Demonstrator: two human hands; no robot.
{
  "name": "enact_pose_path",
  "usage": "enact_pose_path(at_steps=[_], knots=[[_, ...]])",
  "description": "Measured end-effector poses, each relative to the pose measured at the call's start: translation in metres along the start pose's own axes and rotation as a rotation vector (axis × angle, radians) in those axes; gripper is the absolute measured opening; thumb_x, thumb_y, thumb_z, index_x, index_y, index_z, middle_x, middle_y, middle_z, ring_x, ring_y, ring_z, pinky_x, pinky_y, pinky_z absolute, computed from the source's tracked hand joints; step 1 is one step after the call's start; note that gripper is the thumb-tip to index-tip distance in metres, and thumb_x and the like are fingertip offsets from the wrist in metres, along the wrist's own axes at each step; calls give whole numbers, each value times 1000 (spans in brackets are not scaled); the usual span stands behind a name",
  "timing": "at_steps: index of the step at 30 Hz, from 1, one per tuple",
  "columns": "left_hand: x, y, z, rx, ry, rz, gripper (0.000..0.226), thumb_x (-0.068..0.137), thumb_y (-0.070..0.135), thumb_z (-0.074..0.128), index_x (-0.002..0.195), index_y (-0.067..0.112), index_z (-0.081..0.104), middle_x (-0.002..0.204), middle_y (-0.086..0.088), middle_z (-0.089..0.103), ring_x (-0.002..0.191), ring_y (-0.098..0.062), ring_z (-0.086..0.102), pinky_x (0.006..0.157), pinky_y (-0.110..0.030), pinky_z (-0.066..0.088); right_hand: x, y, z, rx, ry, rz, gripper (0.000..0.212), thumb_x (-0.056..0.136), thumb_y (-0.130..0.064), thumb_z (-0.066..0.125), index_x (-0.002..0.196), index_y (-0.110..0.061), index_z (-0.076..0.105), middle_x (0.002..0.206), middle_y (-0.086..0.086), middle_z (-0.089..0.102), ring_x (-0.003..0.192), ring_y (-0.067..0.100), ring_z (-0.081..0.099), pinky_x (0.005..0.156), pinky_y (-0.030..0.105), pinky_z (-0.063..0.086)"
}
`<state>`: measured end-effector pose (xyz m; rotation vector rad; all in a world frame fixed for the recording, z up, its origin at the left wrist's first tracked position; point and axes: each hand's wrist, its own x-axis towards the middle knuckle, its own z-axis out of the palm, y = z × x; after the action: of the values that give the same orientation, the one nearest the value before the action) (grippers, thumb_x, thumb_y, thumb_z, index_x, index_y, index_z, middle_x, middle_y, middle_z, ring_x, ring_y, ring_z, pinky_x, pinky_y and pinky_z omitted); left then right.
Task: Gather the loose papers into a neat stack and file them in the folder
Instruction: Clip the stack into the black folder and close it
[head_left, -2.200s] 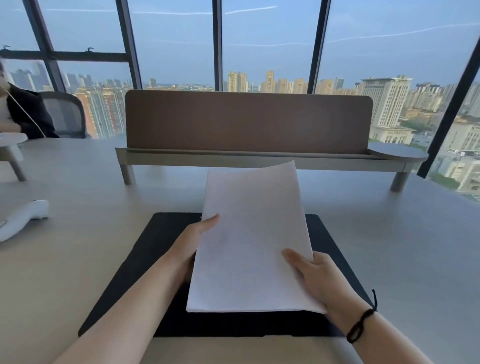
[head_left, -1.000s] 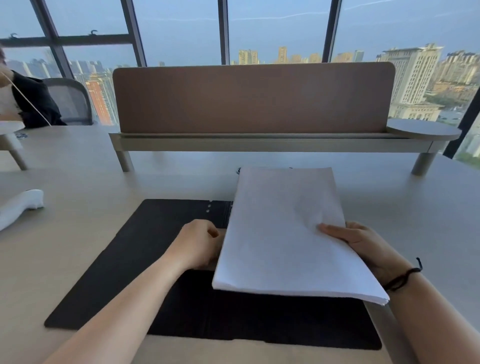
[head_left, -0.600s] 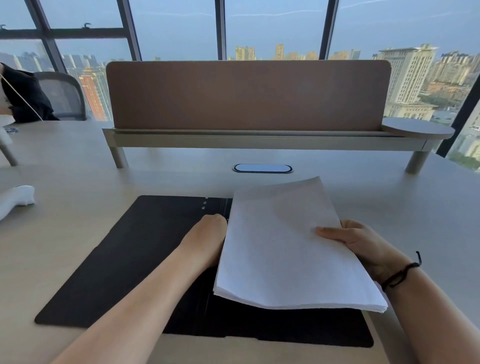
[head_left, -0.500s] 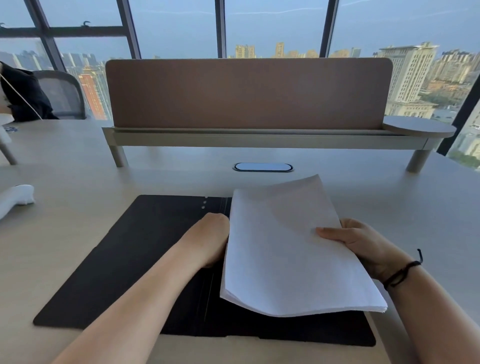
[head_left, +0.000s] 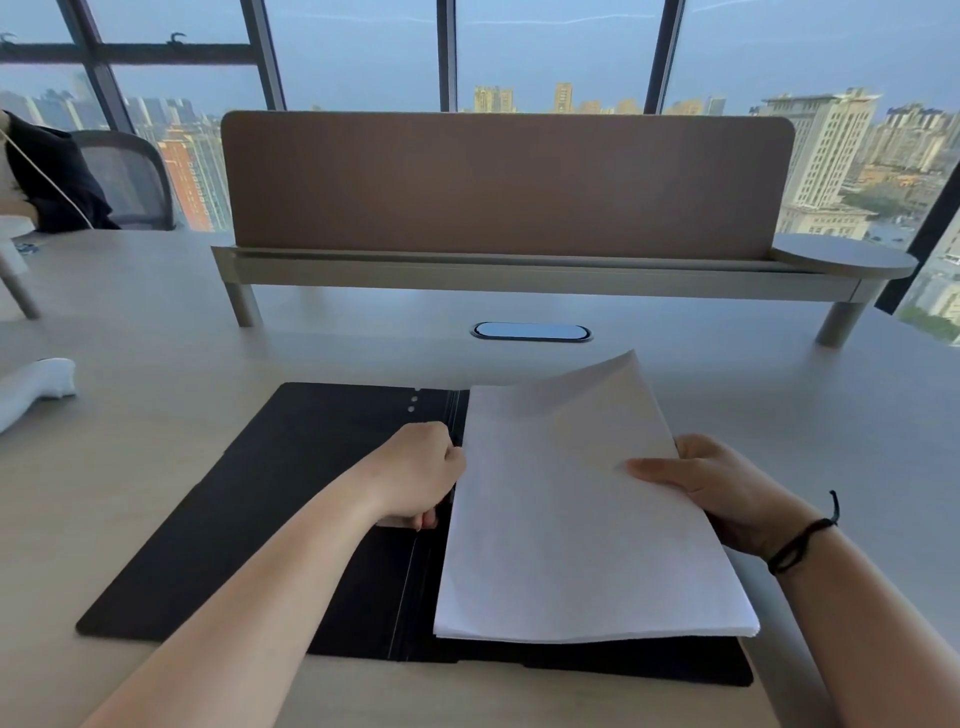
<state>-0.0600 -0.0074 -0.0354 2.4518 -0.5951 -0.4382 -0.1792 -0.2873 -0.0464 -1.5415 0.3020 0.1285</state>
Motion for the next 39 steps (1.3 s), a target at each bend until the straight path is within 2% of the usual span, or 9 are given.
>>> enact_pose_path(at_steps=[5,11,14,20,27,31,35,37,39], knots=[[-1,5,1,2,5,-10,28,95,19,38,71,8,47,48,-11,56,30,-18,49,43,-21,41,5,3,5,-113,54,-53,20,93,-7,66,102,10,74,101,24,78,86,37,76,78,41,62],[-1,6,4,-27,30,-29,31,96,23,45,69,9,39,46,-8,44,26,-14,43,39,-20,35,5,1,2,-120,38,-49,20,90,-9,71,99,9,75,100,24,78,80,32,77,68,34,62],[0,5,7,-88,45,-61,38,96,23,48,63,13,32,42,-1,38,35,-20,46,35,-18,35,4,2,-1,-126,-6,-41,38,72,-21,84,96,7,76,100,24,78,80,32,78,66,34,62],[5,1,9,-81,54,-52,40,92,27,52,61,15,30,44,-1,38,36,-23,48,40,-22,40,3,1,-2,-117,8,-34,20,93,-7,65,98,10,75,100,25,78,79,32,77,69,36,63],[12,-3,16,-12,117,28,45,90,25,58,61,16,24,42,5,30,29,-18,31,38,-23,35,3,0,3,-202,71,-9,19,91,-9,70,98,7,75,100,23,79,90,40,76,88,50,59],[12,-6,17,63,157,56,42,90,32,57,63,15,30,45,3,40,32,-17,37,41,-27,38,0,-3,6,-256,134,-36,17,92,-16,71,98,-1,76,101,20,79,84,32,77,90,49,60],[10,-7,20,159,242,40,34,92,42,54,83,11,45,65,-2,54,47,-16,43,46,-29,35,5,-3,2,-721,479,-112,64,90,-51,67,141,-13,57,103,10,78,93,23,72,85,33,50],[11,-7,26,228,325,30,35,94,44,50,89,9,46,66,0,53,54,-19,46,47,-31,31,5,0,0,-889,586,-174,45,94,-46,63,127,-16,68,72,0,74,76,19,66,73,29,43],[13,-7,31,278,394,10,36,95,46,45,90,11,47,70,0,55,63,-23,50,51,-33,32,4,4,6,-1024,596,-159,29,94,-45,60,106,-25,78,74,-5,71,79,24,66,67,29,44]])
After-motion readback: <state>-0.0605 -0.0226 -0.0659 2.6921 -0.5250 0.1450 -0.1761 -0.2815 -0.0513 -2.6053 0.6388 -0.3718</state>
